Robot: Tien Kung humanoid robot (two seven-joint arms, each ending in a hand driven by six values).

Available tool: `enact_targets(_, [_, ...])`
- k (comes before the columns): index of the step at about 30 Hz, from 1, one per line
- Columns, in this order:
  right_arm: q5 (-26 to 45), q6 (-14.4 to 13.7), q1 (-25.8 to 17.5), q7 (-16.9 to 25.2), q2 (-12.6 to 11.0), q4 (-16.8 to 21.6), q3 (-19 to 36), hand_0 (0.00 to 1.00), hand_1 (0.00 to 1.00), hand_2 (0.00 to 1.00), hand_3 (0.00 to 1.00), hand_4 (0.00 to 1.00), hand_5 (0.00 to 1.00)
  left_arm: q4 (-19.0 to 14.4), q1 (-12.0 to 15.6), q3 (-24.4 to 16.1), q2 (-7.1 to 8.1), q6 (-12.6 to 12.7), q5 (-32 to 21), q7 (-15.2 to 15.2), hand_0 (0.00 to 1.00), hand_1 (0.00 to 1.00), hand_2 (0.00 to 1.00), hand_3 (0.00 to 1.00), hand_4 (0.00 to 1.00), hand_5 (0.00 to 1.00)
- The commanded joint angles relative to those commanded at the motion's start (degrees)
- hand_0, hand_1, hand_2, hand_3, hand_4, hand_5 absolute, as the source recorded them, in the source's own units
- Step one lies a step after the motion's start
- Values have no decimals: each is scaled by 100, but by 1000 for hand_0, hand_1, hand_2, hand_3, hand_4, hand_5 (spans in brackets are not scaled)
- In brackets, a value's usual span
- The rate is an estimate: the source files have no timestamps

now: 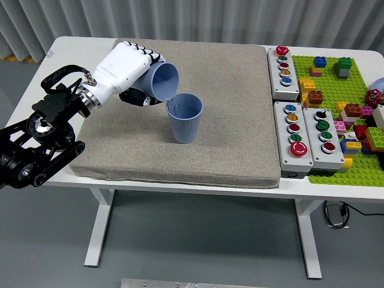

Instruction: Pick cup pour cup place

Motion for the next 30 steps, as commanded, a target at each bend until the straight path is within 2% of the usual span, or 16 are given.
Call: enact_targets(30, [-31, 3, -58, -11, 6, 5, -4, 703, 705, 668, 633, 68, 499, -54, -9, 109, 36, 85, 146, 88, 464, 447, 489, 493, 828, 237])
